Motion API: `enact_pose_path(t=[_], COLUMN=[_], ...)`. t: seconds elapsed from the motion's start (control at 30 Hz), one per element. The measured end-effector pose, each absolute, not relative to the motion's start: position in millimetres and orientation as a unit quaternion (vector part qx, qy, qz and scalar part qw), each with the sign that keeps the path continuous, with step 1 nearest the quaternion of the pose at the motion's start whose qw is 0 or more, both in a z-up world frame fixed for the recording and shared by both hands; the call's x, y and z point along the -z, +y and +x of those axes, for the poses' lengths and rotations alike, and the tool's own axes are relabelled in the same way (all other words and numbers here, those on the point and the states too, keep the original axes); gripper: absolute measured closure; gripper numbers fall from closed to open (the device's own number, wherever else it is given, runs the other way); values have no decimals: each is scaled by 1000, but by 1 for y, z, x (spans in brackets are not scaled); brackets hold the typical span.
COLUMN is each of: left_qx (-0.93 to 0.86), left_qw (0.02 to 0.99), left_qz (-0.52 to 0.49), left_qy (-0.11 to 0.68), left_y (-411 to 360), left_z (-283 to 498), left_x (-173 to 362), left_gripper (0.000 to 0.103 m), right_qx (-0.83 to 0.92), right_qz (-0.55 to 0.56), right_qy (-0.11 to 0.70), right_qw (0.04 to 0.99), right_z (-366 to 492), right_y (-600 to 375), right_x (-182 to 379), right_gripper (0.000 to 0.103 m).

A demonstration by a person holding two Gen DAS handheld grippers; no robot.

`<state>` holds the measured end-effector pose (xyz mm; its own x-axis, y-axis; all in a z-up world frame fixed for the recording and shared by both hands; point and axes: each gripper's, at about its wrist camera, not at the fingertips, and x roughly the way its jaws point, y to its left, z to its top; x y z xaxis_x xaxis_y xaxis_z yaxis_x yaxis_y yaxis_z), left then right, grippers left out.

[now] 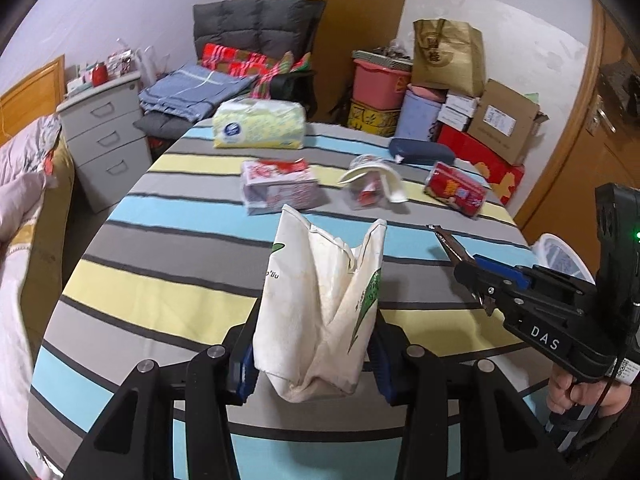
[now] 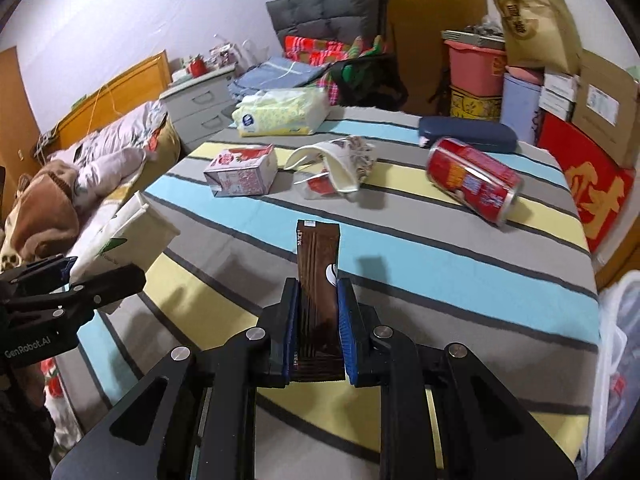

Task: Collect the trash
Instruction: 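Carry paper bag and wrapper to the wastebasket and open both tools over it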

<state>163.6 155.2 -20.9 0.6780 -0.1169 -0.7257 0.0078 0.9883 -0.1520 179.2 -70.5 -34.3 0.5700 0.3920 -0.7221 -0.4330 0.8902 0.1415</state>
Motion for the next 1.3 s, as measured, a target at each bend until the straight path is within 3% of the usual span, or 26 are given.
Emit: enact_pose_path(t=[0.87,1.3], left_qx=[154,232], left_qw=[919,901], left_qz=[-5,23], left_qy=[364,365], left_y=[-13,-113], left_z=[164,176], left_x=[-19,-23], left_gripper=[57,57], right_qx=[-100,-5], right_qz=[41,67], right_qy=[323,325], right_qw=[940,943], right_z=[136,122], right_y=[-199,-270], right_x=[-10,-6], right_gripper=[83,83])
